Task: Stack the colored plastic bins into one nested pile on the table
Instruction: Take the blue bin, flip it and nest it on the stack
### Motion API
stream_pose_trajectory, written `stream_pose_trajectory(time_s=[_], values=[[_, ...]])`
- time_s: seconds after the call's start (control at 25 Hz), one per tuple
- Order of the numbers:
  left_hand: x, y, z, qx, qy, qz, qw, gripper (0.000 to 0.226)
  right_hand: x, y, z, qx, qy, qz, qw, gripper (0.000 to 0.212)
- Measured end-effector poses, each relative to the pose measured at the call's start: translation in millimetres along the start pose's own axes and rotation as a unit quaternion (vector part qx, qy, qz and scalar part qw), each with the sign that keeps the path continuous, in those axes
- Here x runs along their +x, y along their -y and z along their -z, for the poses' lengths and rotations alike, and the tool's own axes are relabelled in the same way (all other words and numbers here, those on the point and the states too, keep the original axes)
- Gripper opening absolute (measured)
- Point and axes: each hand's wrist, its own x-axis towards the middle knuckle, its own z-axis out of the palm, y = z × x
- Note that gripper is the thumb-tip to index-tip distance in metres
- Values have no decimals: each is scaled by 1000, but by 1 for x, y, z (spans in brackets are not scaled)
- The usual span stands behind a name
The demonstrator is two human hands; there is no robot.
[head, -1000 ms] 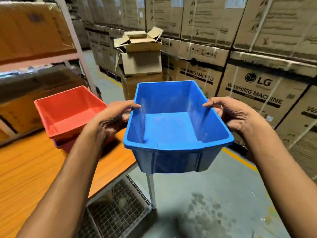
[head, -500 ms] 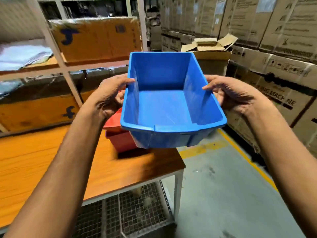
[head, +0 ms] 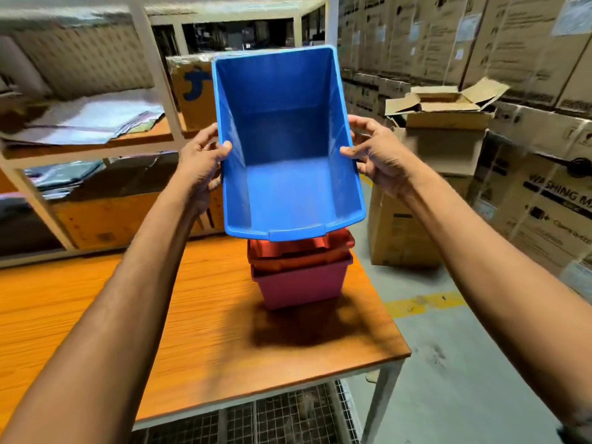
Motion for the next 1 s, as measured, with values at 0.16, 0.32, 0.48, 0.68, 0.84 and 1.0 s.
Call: stream_pose_trajectory(time_s=[0.16, 0.32, 0.48, 0.68, 0.84, 1.0], values=[[11, 9, 5, 4, -14, 6, 1000, 43, 21, -6, -8, -5, -6, -28, 1000, 57], [25, 12, 4, 20, -15, 31, 999, 38, 39, -2, -7, -3, 1, -49, 999, 54], [42, 23, -3, 15, -35, 76, 996, 36, 50, -6, -5, -15, 27, -89, 996, 51], [50, 54, -9, 37, -35, 173, 984, 34, 62, -37, 0, -8, -2, -180, 984, 56], [55, 78, -11, 37, -47, 215, 975, 29, 69, -62, 3, -15, -21, -219, 975, 54], [59, 97, -14, 69, -55, 231, 969, 31, 76, -87, 3, -48, -48, -245, 967, 51]])
